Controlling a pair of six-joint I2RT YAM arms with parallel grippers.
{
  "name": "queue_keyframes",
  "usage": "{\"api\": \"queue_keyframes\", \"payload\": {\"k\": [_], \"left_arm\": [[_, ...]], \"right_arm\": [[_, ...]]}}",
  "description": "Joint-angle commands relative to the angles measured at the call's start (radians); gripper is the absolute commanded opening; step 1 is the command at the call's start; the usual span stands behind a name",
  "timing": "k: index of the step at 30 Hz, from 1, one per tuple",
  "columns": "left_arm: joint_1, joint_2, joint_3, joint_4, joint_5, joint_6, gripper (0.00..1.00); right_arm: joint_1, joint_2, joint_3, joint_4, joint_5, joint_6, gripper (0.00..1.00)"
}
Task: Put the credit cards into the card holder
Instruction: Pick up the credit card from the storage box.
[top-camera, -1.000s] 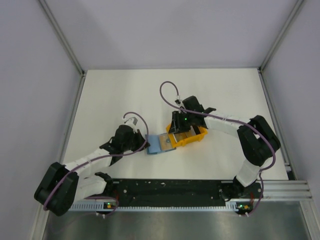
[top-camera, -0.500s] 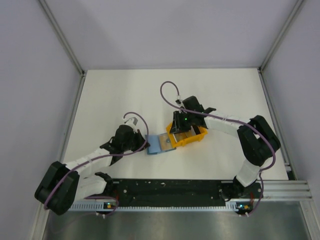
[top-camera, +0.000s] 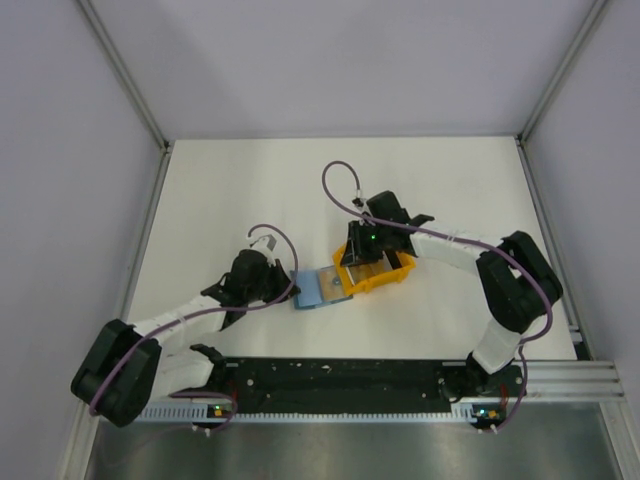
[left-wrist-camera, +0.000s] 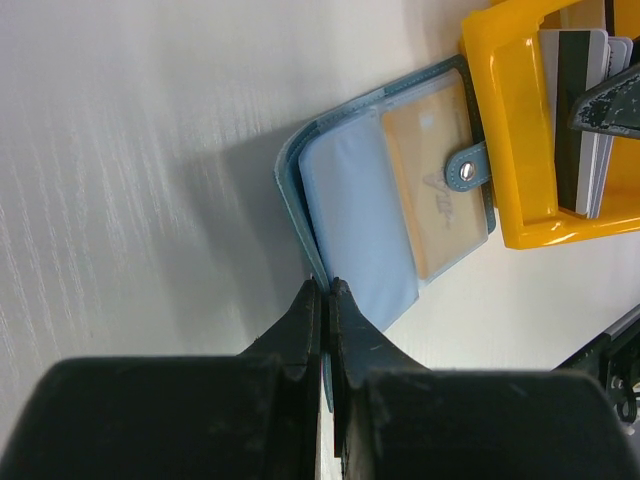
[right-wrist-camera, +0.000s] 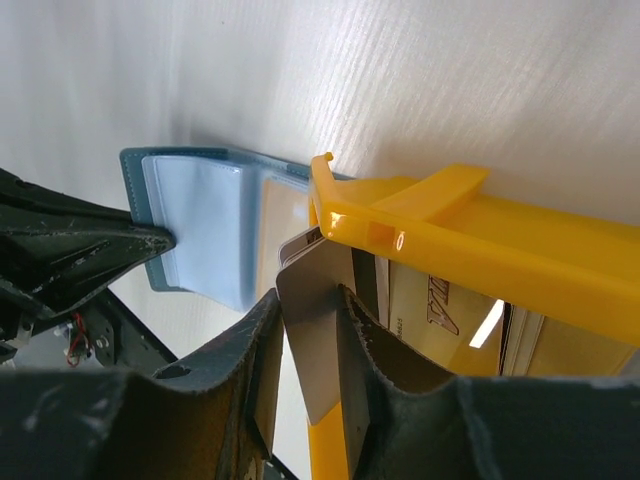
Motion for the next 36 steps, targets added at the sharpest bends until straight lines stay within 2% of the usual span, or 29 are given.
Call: {"api": "queue_keyframes", "payload": {"k": [1, 9, 12, 20, 27, 36], "left_arm": [[-0.003, 0.017, 0.033, 0.054, 0.037, 0.004, 0.0], [-0.003, 0.027, 0.041, 0.059, 0.046, 0.003, 0.0], [-0.002, 0.027, 0.041, 0.059, 0.048, 0.004, 0.0], [-0.003, 0.031, 0.039, 0.062, 0.053, 0.004, 0.0], [-0.003, 0.034, 0.036, 0.068, 0.06, 0.004, 0.0], [-0.003, 0.036, 0.035, 0.074, 0.069, 0.004, 0.0]], "right_arm": [[0.013, -0.055, 0.0, 0.024, -0.086, 0.009, 0.28], [0.01, -0.062, -0.015, 0.03, -0.102, 0.011, 0.32], [0.004, -0.064, -0.02, 0.035, -0.111, 0.011, 0.32], [-0.008, -0.061, -0.026, 0.035, -0.117, 0.008, 0.22], [-0.032, -0.064, -0.044, 0.051, -0.163, 0.015, 0.24], [-0.066, -0.067, -0.087, 0.156, -0.27, 0.069, 0.25]]}}
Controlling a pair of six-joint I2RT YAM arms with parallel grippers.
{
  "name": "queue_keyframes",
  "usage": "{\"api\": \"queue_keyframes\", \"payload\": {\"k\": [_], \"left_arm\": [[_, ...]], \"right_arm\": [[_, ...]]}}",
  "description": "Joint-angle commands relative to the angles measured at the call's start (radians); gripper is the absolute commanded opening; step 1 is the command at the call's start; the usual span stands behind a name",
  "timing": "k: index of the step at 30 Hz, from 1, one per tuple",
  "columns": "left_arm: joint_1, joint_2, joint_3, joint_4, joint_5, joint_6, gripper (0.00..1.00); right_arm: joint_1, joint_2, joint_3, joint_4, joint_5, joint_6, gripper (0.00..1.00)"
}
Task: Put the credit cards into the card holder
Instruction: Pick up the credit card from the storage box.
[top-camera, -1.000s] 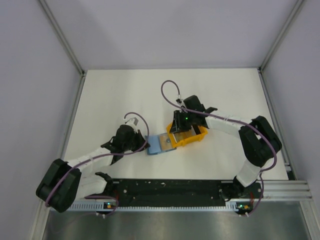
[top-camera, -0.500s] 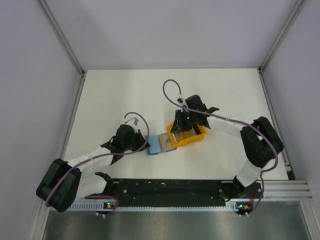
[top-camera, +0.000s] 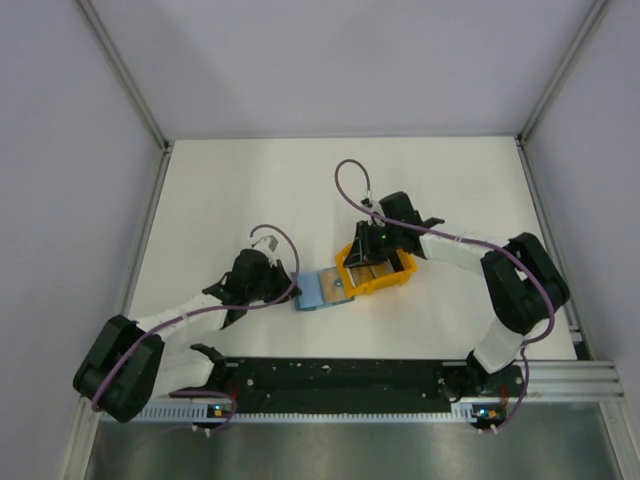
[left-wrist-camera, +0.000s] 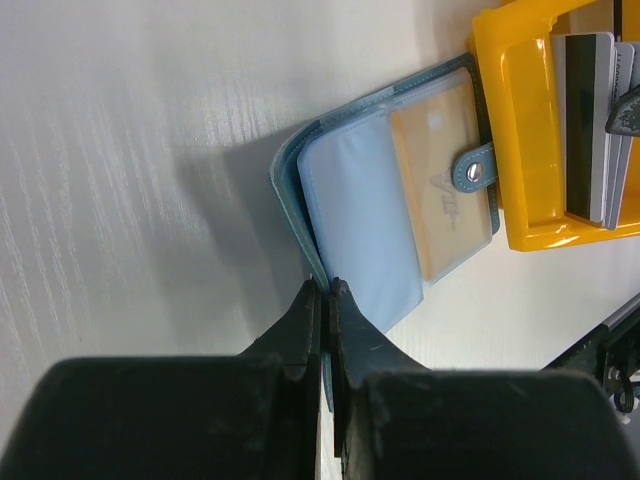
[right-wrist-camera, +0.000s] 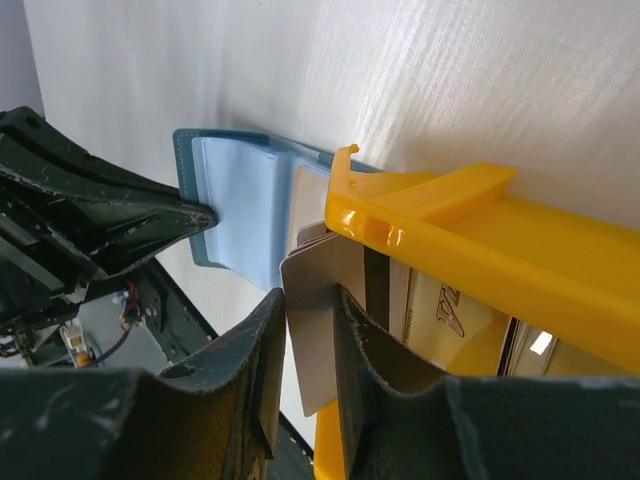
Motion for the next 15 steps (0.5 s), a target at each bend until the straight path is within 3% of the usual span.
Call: {"api": "queue_keyframes", "payload": {"k": [1, 7, 15], "left_arm": [[-0.005, 0.008, 0.029, 0.068, 0.046, 0.004, 0.0], [-0.005, 0.008, 0.029, 0.07, 0.046, 0.004, 0.0], [-0.004, 0.01, 0.027, 0.071, 0.049, 0.005, 0.0]], "right_arm": [[0.0, -0.044, -0.014, 0.072, -0.109, 0.037, 0.25], [-0.008, -0.05, -0.023, 0.082, -0.109, 0.045, 0.14], [-0.02, -0.055, -0.032, 0.085, -0.109, 0.043, 0.13]]}}
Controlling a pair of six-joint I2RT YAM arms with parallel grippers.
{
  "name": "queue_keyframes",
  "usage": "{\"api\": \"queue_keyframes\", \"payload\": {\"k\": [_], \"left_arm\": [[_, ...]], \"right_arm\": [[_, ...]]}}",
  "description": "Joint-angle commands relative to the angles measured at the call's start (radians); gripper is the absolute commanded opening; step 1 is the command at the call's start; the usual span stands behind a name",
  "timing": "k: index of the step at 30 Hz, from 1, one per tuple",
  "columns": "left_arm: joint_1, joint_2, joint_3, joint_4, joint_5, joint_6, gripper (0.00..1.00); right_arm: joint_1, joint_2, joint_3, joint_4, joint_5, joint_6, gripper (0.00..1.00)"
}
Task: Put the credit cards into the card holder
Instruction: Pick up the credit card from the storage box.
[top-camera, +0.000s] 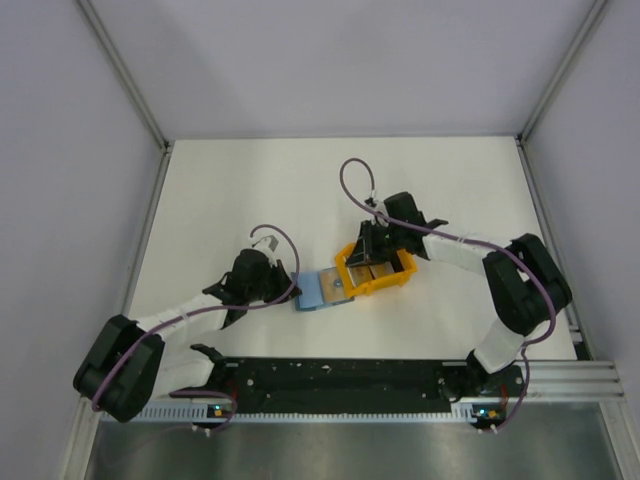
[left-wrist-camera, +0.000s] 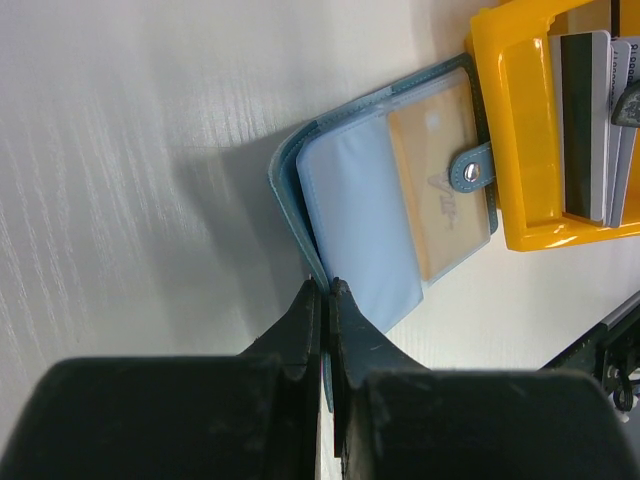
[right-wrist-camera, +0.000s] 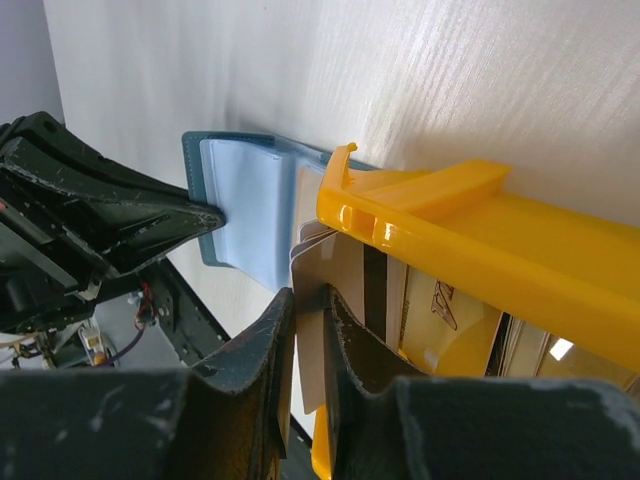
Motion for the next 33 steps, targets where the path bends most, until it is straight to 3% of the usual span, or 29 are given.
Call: {"api": "queue_keyframes", "payload": {"k": [1, 6, 8, 16, 23, 33], "left_arm": [[-0.005, 0.008, 0.027, 0.069, 0.044, 0.003, 0.0], [-0.005, 0.007, 0.026, 0.069, 0.045, 0.003, 0.0], [-0.004, 0.007, 0.027, 0.069, 0.045, 0.003, 0.0], [-0.005, 0.01, 0.027, 0.069, 0.05, 0.005, 0.0], [-0.005, 0.002, 0.027, 0.066, 0.044, 0.005, 0.0], [-0.005, 0.007, 0.027, 0.075, 0.053, 0.005, 0.0]], "right_arm": [[-0.003, -0.047, -0.004, 0.044, -0.077, 0.012, 0.13], [-0.029, -0.066, -0.015, 0.035, -0.058, 0.009, 0.1], [-0.029, -0.082, -0.014, 0.016, -0.021, -0.002, 0.03], [-0.032, -0.1, -0.009, -0.005, 0.017, -0.014, 0.02], [-0.031, -0.218, 0.022, -0.131, 0.261, -0.067, 0.0], [-0.017, -0.071, 0.02, -0.168, 0.252, -0.1, 0.0]]}}
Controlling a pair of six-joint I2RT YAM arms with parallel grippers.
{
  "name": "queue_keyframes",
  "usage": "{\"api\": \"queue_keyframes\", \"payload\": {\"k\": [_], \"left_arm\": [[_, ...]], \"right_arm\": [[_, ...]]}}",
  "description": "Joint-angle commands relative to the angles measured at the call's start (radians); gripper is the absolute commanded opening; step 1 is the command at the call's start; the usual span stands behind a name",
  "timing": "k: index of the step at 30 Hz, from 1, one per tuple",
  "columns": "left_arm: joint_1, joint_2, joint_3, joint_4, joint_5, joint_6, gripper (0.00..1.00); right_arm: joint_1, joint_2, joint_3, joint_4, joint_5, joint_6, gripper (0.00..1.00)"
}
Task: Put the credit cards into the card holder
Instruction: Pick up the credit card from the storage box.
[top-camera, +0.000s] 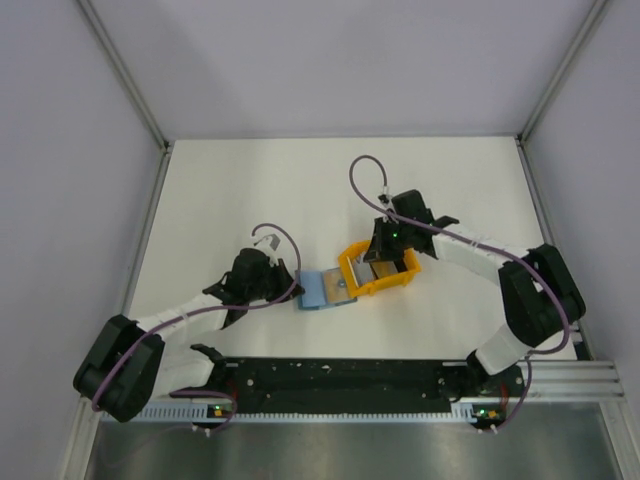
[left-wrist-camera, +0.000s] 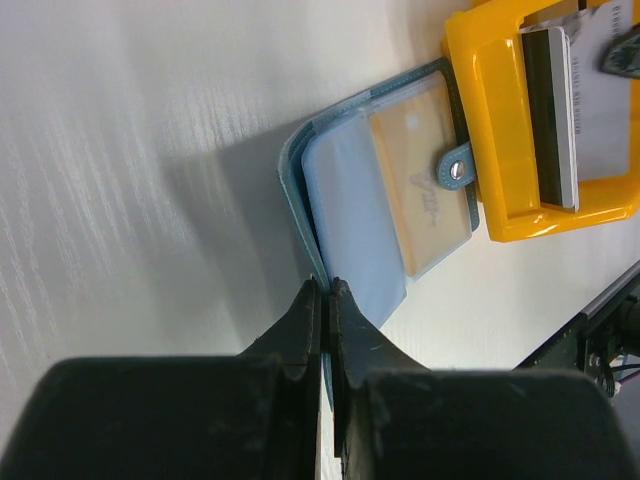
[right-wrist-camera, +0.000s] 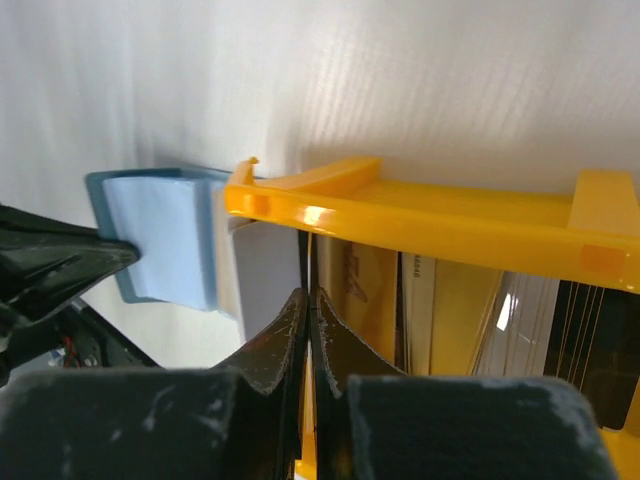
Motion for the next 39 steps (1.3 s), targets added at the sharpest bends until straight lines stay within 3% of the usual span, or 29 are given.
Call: {"api": "queue_keyframes", "payload": {"k": [1, 18, 22, 32, 36, 39], "left_arm": [[-0.005, 0.006, 0.027, 0.044, 0.022, 0.005, 0.0], [-0.005, 0.014, 0.024, 0.047, 0.023, 0.005, 0.0], [-0.005, 0.014, 0.024, 0.046, 0.023, 0.005, 0.0], [-0.004, -0.006, 0.014, 0.035, 0.014, 0.007, 0.0], [-0.005, -0.001, 0.014, 0.035, 0.013, 0.01, 0.0], [-0.005, -0.003, 0.012, 0.028, 0.01, 0.007, 0.0]], "right_arm": [[0.016, 0.048, 0.014, -0.023, 0.029, -0.031, 0.0], [0.058, 0.123, 0.039, -0.025, -0.02, -0.046, 0.03], [0.059, 0.114, 0.042, -0.036, -0.004, -0.043, 0.0], [0.047, -0.126, 0.059, -0.099, 0.288, -0.051, 0.0], [0.042, -0.17, 0.057, -0.111, 0.303, -0.051, 0.0], [0.042, -0.187, 0.048, -0.086, 0.221, -0.032, 0.0]]}}
